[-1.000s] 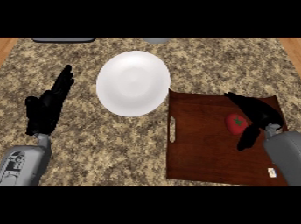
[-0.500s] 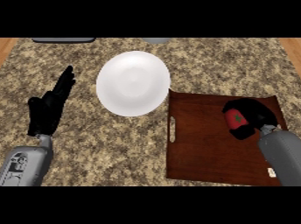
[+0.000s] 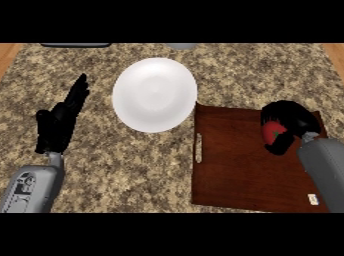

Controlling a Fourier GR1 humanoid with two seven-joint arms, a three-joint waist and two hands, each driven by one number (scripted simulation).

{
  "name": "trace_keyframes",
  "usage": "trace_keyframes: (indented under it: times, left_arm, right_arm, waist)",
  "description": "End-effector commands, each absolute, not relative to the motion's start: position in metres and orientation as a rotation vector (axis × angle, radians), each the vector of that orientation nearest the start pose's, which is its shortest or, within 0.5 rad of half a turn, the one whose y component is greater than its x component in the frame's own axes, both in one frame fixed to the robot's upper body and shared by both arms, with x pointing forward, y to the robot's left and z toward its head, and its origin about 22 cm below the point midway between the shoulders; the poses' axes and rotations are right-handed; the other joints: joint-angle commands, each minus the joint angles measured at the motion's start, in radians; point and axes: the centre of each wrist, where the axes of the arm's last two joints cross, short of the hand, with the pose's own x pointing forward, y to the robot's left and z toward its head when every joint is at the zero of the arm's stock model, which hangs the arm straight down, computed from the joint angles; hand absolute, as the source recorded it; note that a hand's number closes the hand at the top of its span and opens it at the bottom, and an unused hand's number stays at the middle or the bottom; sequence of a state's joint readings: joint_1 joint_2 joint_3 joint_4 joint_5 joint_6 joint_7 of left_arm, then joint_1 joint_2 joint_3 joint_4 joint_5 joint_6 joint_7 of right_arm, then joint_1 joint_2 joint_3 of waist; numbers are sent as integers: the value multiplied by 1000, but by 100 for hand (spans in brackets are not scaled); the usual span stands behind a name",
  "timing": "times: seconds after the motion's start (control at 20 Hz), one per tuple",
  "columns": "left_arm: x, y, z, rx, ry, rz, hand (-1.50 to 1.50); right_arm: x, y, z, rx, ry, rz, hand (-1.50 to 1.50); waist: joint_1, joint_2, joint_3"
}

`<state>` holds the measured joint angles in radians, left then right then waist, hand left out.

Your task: Pick the tomato from the tray and place it in the plate

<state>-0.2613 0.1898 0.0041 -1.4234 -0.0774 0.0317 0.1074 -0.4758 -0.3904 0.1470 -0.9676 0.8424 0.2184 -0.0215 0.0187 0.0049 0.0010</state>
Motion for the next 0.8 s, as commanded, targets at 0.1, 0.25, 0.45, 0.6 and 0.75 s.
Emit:
trace_keyframes:
  times: [0.1, 0.25, 0.45, 0.6, 0.75]
  left_arm:
    - [310, 222, 48, 115, -1618, -300, 0]
    - [318, 215, 61, 104, -1641, -333, 0]
    - [317, 211, 60, 100, -1642, -329, 0]
    - [318, 210, 58, 107, -1636, -326, 0]
    - [320, 209, 61, 107, -1640, -322, 0]
  right_arm:
    - [400, -273, 84, -633, -1304, 1548, 150]
    - [415, -268, 111, -574, -1456, 1603, 150]
    - [427, -274, 139, -514, -1811, 1486, 150]
    - [437, -271, 151, -426, -1994, 1408, 150]
    - [444, -278, 163, -291, -2123, 1408, 150]
  waist:
    - [120, 45, 5]
    - [143, 58, 8]
    - [130, 53, 10]
    - [128, 55, 8]
    - [119, 50, 6]
